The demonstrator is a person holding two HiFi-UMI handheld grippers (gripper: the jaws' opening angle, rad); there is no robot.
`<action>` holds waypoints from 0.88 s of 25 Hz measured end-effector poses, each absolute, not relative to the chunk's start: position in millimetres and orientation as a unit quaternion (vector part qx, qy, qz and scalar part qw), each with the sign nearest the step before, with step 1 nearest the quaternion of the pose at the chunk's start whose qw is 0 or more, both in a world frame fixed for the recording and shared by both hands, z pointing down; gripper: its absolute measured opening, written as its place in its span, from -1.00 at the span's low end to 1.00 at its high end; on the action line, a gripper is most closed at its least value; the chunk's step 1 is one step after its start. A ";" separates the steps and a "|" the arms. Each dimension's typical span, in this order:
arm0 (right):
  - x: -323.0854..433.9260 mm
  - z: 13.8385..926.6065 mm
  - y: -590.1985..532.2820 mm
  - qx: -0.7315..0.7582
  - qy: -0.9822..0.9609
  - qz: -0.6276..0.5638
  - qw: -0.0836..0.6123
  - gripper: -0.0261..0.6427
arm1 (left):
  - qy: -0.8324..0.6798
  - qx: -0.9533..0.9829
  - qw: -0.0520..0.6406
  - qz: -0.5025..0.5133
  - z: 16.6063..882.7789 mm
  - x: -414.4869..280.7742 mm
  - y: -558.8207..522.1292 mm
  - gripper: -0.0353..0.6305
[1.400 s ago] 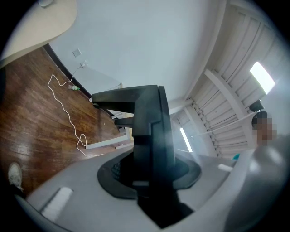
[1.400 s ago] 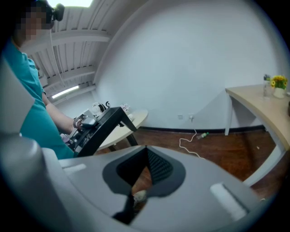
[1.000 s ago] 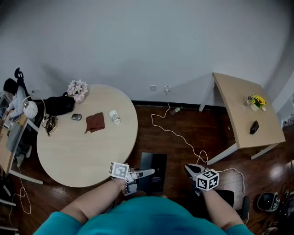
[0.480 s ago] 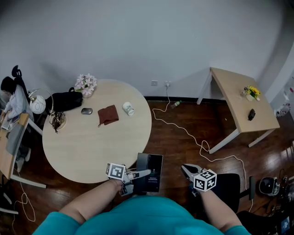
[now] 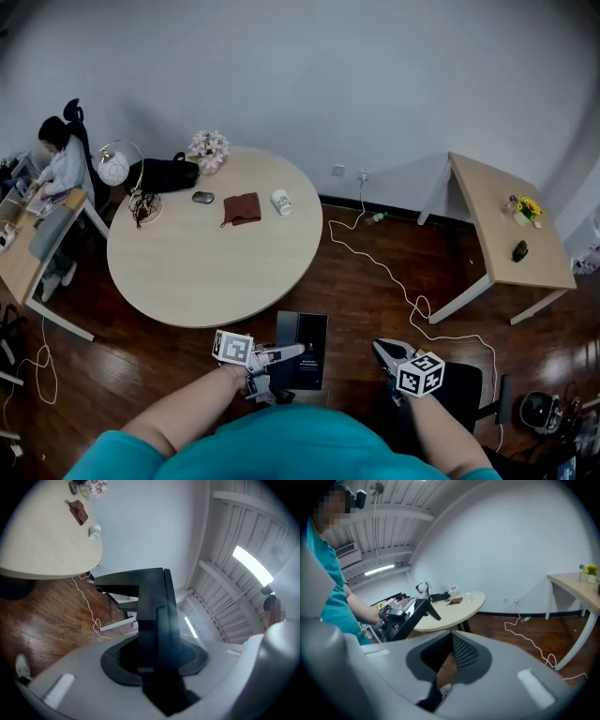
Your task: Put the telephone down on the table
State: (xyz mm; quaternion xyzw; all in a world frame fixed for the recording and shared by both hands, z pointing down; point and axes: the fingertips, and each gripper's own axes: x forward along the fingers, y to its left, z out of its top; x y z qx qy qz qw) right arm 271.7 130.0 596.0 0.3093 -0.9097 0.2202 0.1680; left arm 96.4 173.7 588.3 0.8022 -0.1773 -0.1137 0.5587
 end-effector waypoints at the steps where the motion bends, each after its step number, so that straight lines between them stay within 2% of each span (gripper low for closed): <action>1: 273.8 596.9 136.9 0.303 -0.912 0.217 0.170 -0.91 | -0.188 0.801 0.557 -0.113 589.7 98.2 181.6 -0.37; 10: 249.2 606.5 181.6 0.269 -0.921 0.220 0.175 -0.91 | -0.217 0.796 0.553 -0.118 588.6 70.1 246.9 -0.37; 16: 186.5 602.2 183.7 0.281 -0.921 0.209 0.172 -0.92 | -0.225 0.797 0.549 -0.112 592.6 -6.9 261.9 -0.37; 22: 90.4 592.1 187.8 0.309 -0.913 0.219 0.151 -0.91 | -0.201 0.811 0.540 -0.101 584.9 -113.7 269.9 -0.37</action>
